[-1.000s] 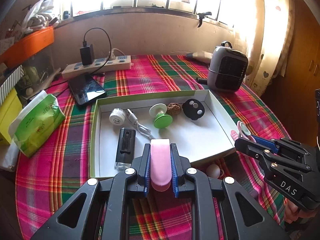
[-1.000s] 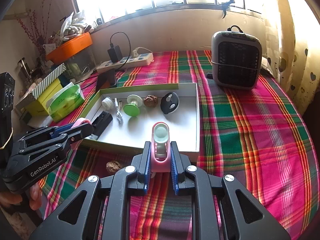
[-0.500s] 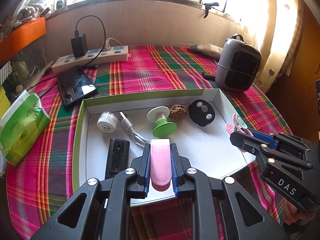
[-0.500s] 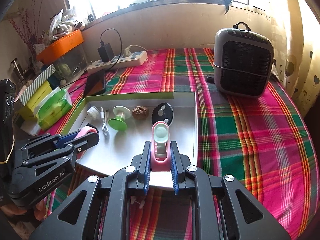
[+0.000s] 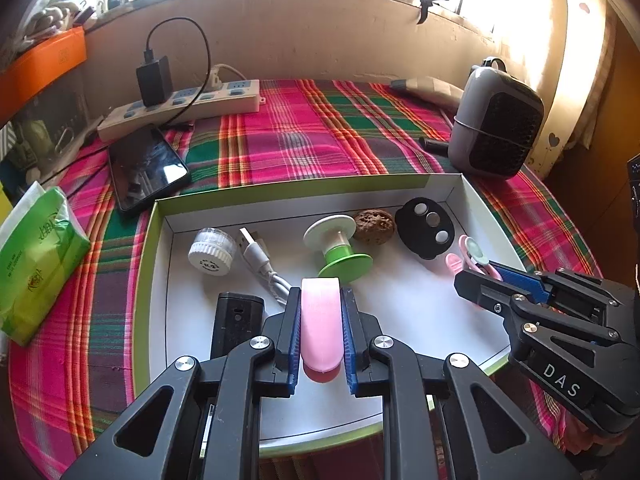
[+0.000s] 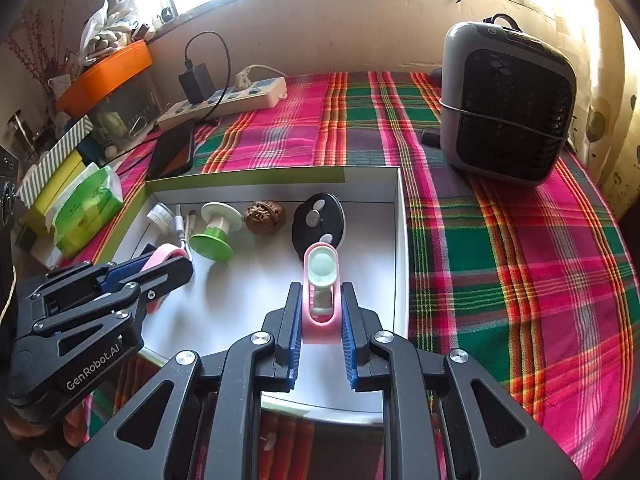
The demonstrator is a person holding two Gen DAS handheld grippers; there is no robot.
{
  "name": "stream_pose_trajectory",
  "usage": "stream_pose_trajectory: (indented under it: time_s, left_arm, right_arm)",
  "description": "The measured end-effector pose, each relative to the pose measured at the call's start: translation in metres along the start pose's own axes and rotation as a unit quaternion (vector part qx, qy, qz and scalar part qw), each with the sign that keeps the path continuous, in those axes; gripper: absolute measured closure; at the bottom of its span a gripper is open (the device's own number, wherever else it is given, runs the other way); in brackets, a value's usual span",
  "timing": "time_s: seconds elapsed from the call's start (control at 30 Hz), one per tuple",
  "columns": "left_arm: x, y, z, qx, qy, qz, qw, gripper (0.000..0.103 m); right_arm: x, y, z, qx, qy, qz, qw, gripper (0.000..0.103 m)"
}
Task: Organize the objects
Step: 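Lift and carry the pink clip and pink-and-white clip over the white box with both grippers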
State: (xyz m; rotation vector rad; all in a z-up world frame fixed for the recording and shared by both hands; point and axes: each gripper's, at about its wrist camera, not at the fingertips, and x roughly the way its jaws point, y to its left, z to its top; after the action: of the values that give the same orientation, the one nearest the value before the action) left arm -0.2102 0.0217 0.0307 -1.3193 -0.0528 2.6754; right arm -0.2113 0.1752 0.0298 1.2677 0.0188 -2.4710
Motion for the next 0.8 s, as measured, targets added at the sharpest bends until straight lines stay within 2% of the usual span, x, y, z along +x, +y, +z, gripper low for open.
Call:
stream_pose_trajectory:
  time_s: [0.8]
  left_arm:
    - [0.019,0.008,0.011,-0.011,0.011,0.008,0.9999,0.087]
  right_arm:
    - [0.018,-0.001,0.015,-0.009,-0.005,-0.013,1.000,0.085]
